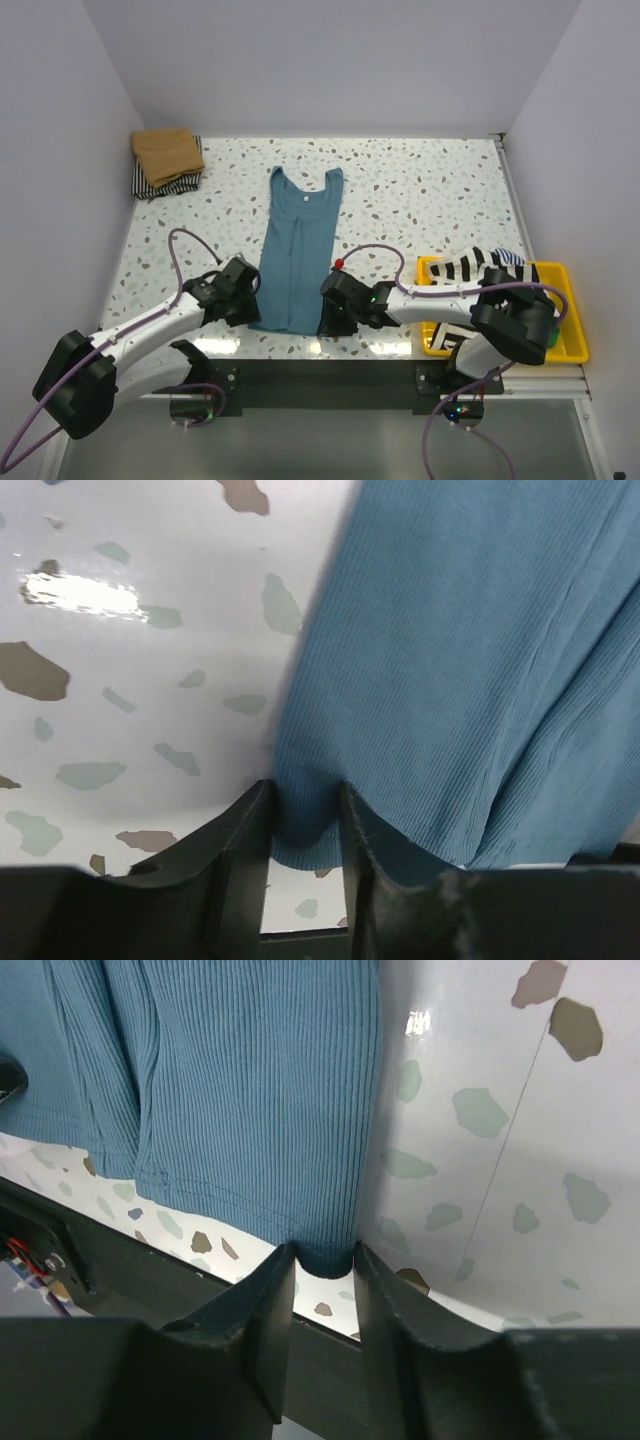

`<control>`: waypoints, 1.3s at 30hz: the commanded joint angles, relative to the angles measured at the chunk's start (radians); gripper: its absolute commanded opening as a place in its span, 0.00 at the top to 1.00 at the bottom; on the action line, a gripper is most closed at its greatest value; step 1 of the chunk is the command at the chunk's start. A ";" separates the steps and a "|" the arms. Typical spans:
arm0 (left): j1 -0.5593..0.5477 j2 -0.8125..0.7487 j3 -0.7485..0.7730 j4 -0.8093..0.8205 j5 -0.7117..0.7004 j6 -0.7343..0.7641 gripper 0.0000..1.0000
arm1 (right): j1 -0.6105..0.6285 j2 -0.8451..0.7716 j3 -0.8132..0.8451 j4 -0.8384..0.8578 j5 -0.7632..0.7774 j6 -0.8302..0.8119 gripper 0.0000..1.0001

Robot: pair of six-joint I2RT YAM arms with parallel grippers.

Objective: Fold and stack the tank tops
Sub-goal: Fold the tank top

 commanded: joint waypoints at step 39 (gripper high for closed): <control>-0.104 0.171 0.384 0.023 -0.065 -0.026 1.00 | -0.095 0.031 0.449 -0.399 0.211 -0.312 0.96</control>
